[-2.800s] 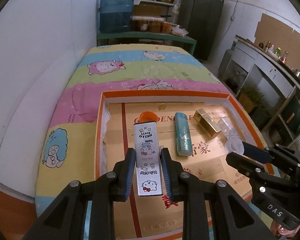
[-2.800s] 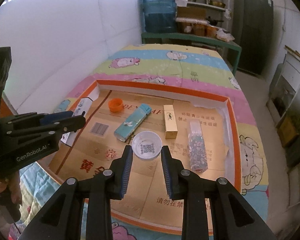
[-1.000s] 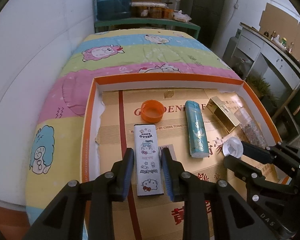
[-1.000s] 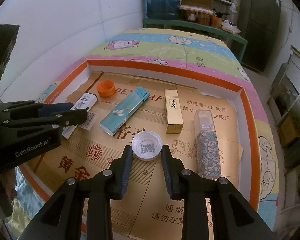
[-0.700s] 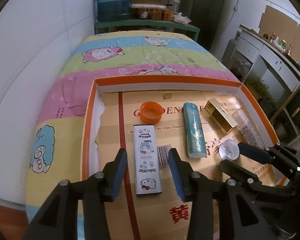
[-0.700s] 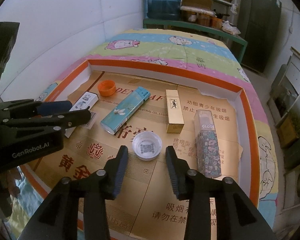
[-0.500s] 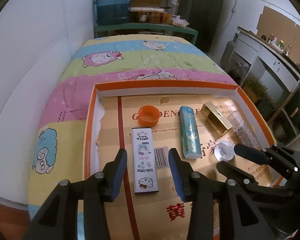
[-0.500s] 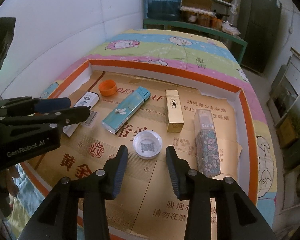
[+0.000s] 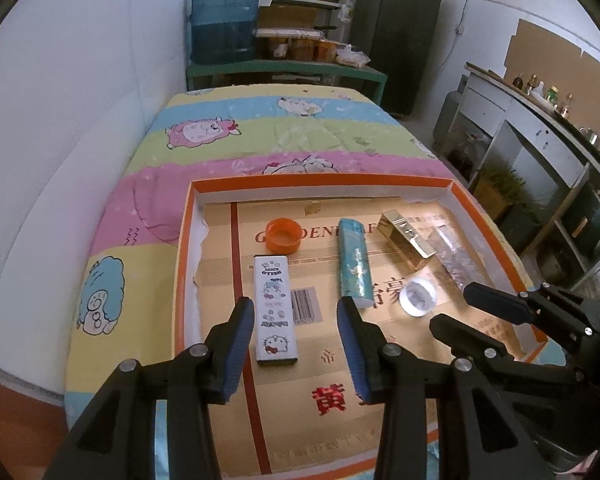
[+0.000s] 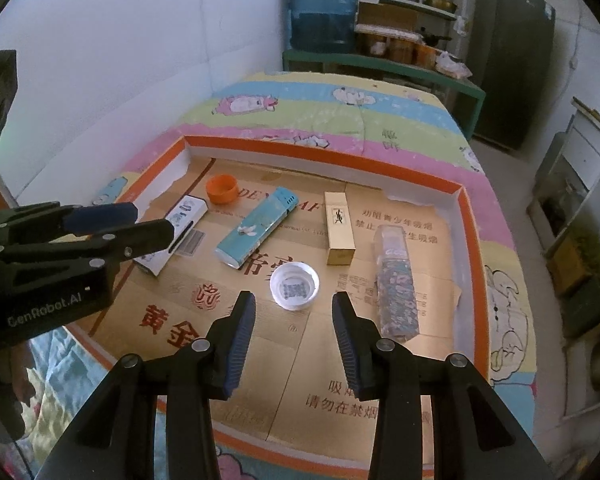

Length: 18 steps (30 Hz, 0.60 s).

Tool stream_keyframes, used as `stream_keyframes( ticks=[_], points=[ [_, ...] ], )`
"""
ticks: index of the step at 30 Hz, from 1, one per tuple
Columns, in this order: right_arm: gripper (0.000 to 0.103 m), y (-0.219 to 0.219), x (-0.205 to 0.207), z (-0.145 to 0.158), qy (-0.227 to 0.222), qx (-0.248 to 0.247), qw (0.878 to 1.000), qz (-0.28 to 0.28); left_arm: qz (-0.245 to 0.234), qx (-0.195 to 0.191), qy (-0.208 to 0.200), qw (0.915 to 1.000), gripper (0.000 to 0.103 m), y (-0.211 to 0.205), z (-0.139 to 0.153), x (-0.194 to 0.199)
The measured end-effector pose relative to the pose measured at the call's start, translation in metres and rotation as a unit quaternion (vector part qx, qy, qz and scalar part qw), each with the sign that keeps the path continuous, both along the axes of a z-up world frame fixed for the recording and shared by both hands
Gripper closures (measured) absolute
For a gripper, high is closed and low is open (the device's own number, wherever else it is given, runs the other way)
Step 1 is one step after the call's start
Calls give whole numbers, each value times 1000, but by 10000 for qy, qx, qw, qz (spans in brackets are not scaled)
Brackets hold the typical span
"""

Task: Organize rigid objects
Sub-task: 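Withdraw both tools from the tray toward the caps on the quilt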

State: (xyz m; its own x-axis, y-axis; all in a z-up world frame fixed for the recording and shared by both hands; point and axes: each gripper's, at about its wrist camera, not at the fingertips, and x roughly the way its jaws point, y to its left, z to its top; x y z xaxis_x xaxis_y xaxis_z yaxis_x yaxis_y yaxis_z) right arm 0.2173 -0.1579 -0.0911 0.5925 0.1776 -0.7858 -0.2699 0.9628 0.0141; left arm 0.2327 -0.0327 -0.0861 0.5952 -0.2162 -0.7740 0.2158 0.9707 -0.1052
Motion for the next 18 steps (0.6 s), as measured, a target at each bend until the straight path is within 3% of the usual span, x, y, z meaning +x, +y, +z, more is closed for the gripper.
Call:
stream_keyframes(
  ticks=[18],
  points=[
    [62, 6, -48, 29, -246, 37, 9997, 22, 20, -246, -341, 9991, 60, 10, 32, -49]
  ],
)
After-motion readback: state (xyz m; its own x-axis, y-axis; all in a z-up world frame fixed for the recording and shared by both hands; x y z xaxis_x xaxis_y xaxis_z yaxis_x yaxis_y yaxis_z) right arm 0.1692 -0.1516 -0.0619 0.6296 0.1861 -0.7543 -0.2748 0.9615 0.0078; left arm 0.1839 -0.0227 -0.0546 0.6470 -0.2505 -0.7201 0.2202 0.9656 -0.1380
